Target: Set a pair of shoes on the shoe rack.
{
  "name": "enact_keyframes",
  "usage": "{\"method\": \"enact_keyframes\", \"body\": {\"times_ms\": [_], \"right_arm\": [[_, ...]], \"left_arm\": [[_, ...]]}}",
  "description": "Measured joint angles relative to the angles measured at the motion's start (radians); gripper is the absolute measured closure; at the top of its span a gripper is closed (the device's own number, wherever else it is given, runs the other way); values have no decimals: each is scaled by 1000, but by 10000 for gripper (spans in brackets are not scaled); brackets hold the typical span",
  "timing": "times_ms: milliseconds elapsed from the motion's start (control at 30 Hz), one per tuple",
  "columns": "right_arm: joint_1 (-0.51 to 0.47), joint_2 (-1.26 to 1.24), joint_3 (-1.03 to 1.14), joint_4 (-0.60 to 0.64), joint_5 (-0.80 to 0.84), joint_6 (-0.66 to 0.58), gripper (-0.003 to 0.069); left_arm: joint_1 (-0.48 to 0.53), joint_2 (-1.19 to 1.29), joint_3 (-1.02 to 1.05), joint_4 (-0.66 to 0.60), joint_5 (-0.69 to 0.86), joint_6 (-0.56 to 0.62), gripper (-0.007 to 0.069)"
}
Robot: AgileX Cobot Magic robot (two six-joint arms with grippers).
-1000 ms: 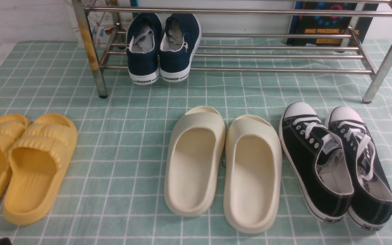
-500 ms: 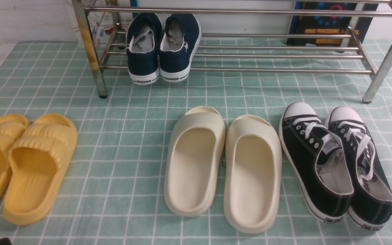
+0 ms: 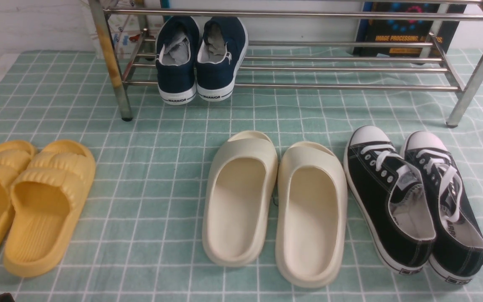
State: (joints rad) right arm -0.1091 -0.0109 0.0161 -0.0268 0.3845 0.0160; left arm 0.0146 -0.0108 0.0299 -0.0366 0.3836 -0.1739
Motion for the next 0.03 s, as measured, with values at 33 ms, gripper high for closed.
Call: {"method": "enact_keyframes", "body": {"times_ms": [33], "right_arm": [[0,0,0,0,0,0,419]], "left_arm": [[0,0,0,0,0,0,623]]}}
